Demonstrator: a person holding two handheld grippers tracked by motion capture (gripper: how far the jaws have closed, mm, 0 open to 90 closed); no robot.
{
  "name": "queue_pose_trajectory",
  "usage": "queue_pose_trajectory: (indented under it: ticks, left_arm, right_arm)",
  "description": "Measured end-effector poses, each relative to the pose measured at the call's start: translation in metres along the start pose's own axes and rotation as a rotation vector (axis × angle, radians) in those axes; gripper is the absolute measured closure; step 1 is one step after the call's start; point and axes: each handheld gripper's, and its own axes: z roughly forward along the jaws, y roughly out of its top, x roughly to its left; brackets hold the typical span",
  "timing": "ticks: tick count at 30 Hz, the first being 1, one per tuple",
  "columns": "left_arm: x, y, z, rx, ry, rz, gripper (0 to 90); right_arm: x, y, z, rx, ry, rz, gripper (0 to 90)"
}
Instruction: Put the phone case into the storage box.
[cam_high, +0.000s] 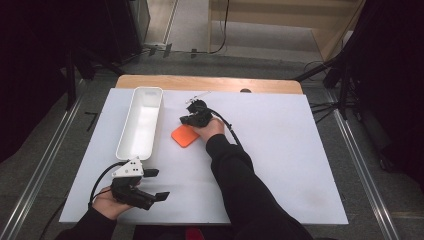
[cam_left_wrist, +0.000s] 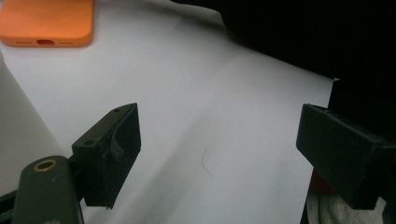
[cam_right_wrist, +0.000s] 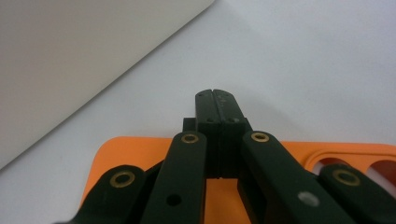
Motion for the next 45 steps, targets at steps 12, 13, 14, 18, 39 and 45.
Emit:
queue_pose_trajectory:
  ticks: [12,13,14,18,39,45]
  left_arm:
    - [0.001,0.0,0.0,-0.002,0.003,-0.002,14.2]
    - [0.001,0.0,0.0,-0.004,0.002,-0.004,14.2]
    - [0.001,0.0,0.0,-0.002,0.002,-0.004,14.2]
    - [0.002,0.0,0.001,0.0,0.003,-0.005,14.2]
    - [0.003,0.0,0.0,0.0,0.007,-0.007,14.2]
    - [0.003,0.0,0.0,-0.003,0.006,-0.008,14.2]
  right_arm:
    - [0.002,-0.016,-0.016,0.01,-0.011,-0.007,88.1]
    - [0.002,-0.018,-0.017,0.008,-0.011,-0.005,88.0]
    - [0.002,-0.02,-0.019,0.008,-0.013,-0.005,88.1]
    - [0.002,-0.026,-0.025,0.001,-0.009,-0.004,88.1]
    - [0.003,-0.059,-0.056,0.021,-0.008,0.006,88.1]
    - [0.005,-0.07,-0.067,0.026,-0.008,0.006,88.1]
